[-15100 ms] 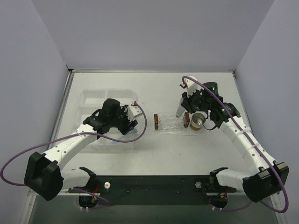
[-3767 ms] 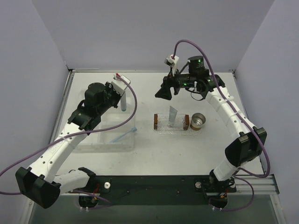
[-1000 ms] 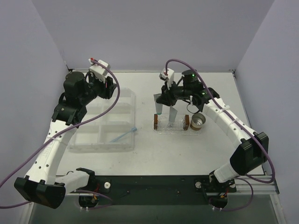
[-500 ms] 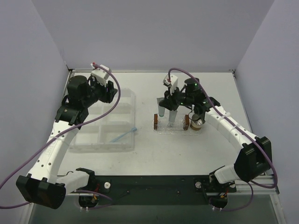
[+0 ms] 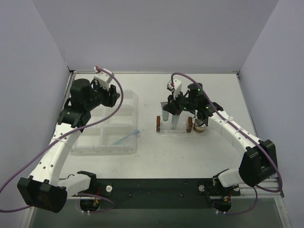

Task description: Prepare toiletry sets of a toothbrush and toothpaste on the tray

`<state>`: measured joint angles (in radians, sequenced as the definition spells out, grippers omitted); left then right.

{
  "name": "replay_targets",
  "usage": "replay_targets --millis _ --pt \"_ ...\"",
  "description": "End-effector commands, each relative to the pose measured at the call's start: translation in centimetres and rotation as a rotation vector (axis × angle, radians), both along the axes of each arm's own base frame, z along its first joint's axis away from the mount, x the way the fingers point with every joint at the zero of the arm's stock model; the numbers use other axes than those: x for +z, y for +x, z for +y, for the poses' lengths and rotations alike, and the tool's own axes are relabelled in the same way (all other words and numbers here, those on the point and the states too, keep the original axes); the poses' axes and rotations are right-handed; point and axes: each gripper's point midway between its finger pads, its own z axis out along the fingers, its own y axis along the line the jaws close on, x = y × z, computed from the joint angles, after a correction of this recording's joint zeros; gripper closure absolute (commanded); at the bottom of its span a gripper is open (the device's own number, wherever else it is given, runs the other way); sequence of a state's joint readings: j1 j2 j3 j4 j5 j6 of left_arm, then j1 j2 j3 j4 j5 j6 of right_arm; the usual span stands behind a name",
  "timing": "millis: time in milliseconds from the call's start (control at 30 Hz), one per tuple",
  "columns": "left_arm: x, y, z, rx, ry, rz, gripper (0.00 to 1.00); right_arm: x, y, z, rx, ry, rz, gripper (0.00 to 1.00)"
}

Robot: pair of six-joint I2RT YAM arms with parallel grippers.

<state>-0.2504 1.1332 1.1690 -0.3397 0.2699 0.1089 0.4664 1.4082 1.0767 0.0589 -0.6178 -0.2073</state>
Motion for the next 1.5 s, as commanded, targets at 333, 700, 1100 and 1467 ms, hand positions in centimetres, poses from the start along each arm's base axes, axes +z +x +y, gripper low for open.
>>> replay_targets --millis 333,700,1100,1467 --pt "1.7 -0.1 -0.1 -0.022 -0.025 -0.067 0.43 1.8 -0.1 0.7 -0.007 0.058 -0.082 1.0" --pt "1.4 -0.2 0.1 -0.025 -0.02 -0.069 0.43 1.1 0.0 0.9 -0.015 0.05 -0.081 1.0" --pt "0.9 -0.3 -0.2 -0.042 -0.025 -0.06 0.43 0.0 0.1 0.6 -0.02 0.021 -0.079 1.0" --pt "0.7 -0.3 -0.3 -0.047 -0.024 -0.057 0.43 -0.8 0.2 0.6 -0.016 0.006 -0.075 1.0"
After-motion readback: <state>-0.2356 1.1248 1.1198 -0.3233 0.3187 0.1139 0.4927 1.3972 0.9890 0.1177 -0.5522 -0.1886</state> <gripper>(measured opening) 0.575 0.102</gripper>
